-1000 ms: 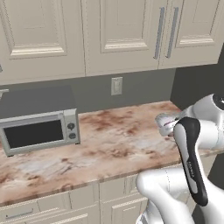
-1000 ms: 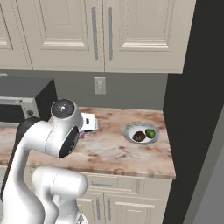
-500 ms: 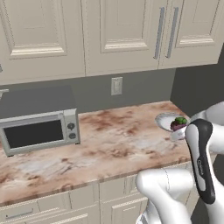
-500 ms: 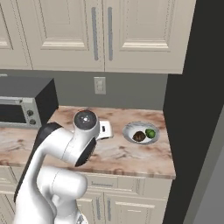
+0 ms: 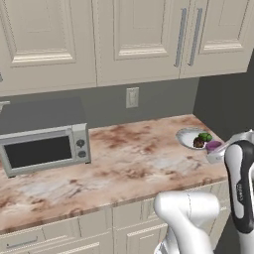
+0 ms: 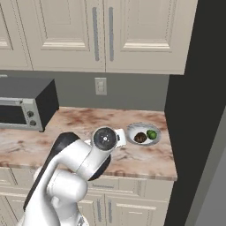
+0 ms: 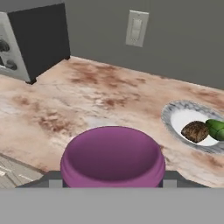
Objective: Pick the avocado and bread from the counter and place them on the plate. Then pick the jam from the cabinet and place it next to the plate. Lastly close the cabinet door.
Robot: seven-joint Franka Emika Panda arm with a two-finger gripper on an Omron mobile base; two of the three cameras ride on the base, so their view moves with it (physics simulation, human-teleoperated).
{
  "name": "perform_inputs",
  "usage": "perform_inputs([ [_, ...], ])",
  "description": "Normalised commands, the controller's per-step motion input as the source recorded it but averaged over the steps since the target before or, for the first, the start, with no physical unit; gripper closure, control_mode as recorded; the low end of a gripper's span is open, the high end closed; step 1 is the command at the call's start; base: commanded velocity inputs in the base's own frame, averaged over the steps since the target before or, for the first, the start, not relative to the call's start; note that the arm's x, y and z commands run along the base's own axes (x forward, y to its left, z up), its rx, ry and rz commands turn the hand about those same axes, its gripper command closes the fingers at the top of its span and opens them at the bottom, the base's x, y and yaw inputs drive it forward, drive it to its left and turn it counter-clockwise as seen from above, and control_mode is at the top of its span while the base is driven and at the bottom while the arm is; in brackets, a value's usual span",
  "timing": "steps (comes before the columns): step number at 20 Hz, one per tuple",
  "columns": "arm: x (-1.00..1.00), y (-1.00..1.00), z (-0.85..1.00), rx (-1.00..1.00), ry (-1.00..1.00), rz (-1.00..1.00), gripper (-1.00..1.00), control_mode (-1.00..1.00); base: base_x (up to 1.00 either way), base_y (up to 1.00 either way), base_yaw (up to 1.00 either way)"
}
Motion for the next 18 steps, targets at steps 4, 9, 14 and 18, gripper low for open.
perform_inputs([
  [4, 0.00, -0.29, -0.18, 0.00, -0.13, 0.06, 1.00, -1.00, 0.00, 0.00, 0.00],
  [9, 0.00, -0.30, -0.14, 0.00, -0.10, 0.06, 1.00, -1.00, 0.00, 0.00, 0.00],
  [14, 0.00, -0.41, -0.18, 0.00, -0.07, 0.04, 1.00, -1.00, 0.00, 0.00, 0.00],
  [18, 0.00, -0.41, -0.17, 0.00, -0.04, 0.04, 1.00, -1.00, 0.00, 0.00, 0.00],
])
